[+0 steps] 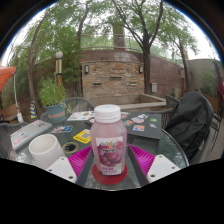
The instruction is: Pour water
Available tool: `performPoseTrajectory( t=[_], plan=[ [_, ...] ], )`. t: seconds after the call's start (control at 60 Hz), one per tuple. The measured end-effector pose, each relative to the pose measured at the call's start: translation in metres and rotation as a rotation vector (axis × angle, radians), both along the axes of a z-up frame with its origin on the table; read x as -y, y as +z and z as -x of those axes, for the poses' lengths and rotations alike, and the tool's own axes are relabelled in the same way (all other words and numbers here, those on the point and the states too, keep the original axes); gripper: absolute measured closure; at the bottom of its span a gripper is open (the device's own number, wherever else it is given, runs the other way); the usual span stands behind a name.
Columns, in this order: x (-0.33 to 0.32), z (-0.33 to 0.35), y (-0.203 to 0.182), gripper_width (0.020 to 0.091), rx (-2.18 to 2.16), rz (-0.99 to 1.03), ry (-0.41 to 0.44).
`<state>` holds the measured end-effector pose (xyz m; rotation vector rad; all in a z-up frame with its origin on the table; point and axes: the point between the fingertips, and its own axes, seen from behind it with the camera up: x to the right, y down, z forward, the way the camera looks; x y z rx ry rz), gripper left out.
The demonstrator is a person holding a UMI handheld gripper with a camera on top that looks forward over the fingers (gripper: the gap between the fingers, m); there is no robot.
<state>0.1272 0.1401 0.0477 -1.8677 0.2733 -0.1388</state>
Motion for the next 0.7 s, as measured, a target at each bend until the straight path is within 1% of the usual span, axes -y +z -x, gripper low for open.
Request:
performPoseTrajectory(
  t=[0.033, 0.1, 0.183, 0.25, 0.317, 0.483, 0.6, 0.7],
  plan=[
    [0.005, -0.003, 0.001, 0.0307, -0.009, -0.001, -0.018],
    [0.022, -0.006, 0.0, 0.0259, -0.006, 0.026, -0.041],
    [0.048, 0.002, 0.009, 0.0274, -0.013, 0.028, -0.053],
    [0.073, 0.018, 0.014, 0.0276, -0.023, 0.035, -0.041],
    [0.099, 0.037, 0.028, 0.0277, -0.027, 0.021, -0.018],
    [0.174, 0.084, 0.055, 0.0273, -0.033, -0.012, -0.001],
    [0.226, 0.11, 0.063, 0.0273, -0.023, -0.03, 0.0],
    [0.26, 0.135, 0.069, 0.0274, -0.014, -0.056, 0.046]
  ],
)
